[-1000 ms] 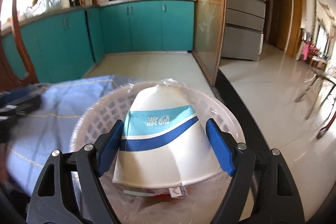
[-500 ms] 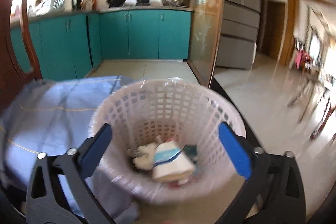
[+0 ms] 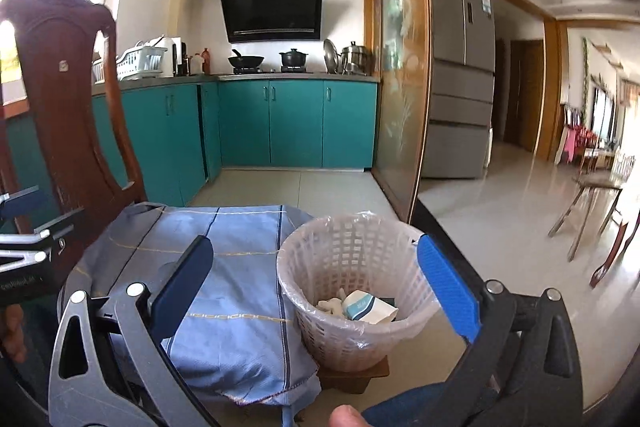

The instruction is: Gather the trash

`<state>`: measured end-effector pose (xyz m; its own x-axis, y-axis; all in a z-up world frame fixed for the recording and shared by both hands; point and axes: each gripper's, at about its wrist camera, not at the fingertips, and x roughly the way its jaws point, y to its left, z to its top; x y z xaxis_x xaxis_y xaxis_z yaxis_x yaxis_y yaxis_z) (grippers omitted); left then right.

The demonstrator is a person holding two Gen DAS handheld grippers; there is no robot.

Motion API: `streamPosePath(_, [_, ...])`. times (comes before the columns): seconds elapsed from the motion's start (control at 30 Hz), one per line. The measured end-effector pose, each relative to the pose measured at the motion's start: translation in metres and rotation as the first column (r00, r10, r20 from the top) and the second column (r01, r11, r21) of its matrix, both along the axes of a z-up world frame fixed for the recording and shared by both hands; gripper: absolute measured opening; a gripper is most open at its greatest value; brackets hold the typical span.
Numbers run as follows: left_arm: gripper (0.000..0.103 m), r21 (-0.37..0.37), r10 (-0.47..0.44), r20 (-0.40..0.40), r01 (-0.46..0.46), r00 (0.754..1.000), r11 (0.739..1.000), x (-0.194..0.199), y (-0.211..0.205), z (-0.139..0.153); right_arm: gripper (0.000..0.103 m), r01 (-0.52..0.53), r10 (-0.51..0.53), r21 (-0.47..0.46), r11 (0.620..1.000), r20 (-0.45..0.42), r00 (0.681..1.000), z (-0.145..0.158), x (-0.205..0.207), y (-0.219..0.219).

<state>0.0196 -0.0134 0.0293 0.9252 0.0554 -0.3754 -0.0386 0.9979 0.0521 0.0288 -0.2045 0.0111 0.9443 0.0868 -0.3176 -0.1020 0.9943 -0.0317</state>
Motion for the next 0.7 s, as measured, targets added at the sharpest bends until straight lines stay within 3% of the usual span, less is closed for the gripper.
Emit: streamPosePath(0.7, [0.100, 0.018, -0.005, 0.053, 0.004, 0.999, 1.000, -0.028, 0.006, 0.013, 0.100, 0.020, -0.018, -0.044, 0.999, 0.055, 0.998, 0.009, -0.035, 0.010])
